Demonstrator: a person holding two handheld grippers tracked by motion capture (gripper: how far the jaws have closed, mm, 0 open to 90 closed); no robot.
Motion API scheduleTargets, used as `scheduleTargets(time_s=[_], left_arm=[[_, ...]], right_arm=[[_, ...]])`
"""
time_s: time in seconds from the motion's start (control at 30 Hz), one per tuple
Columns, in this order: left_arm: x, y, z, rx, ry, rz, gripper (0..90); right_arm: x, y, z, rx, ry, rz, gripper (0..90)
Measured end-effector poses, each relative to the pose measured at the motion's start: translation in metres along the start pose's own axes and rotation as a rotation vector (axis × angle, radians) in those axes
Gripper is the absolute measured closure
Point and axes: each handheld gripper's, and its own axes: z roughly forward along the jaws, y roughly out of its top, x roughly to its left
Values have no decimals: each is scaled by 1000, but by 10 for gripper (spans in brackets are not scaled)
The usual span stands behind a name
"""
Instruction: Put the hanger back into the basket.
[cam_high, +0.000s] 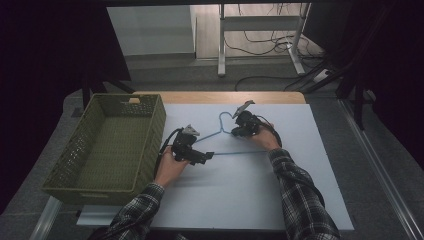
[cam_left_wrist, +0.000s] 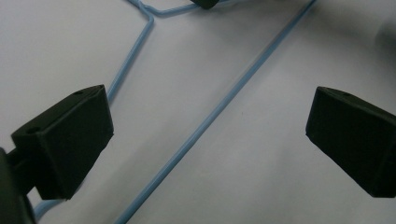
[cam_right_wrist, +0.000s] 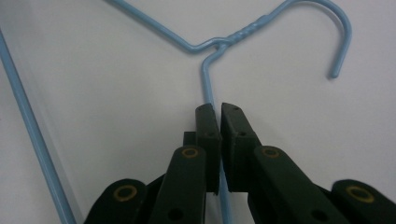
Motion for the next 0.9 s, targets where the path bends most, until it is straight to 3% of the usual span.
scheduleTargets(time_s=[0.23,0.4,0.43,0.57,0.63,0.73,0.9], left_arm=[[6,14,4,-1,5,-21,18],[15,35,10,-19,15,-47,46],[22,46,14,-27,30,-56,74],[32,65,23,-41,19,-80,151],[36,75,30,-34,19,-80,265],[40,84,39,-6,12,-77,327],[46,91,56,-10,-35,-142,493]], right_arm=[[6,4,-11,-40,-9,-29,861],[10,6,-17,-47,-17,-36,861],[12,6,-19,-48,-19,-39,861],[13,6,-21,-52,-22,-41,861],[15,6,-23,-59,-25,-42,861],[17,6,-24,-60,-24,-42,861],[20,6,-29,-78,-23,-39,861]])
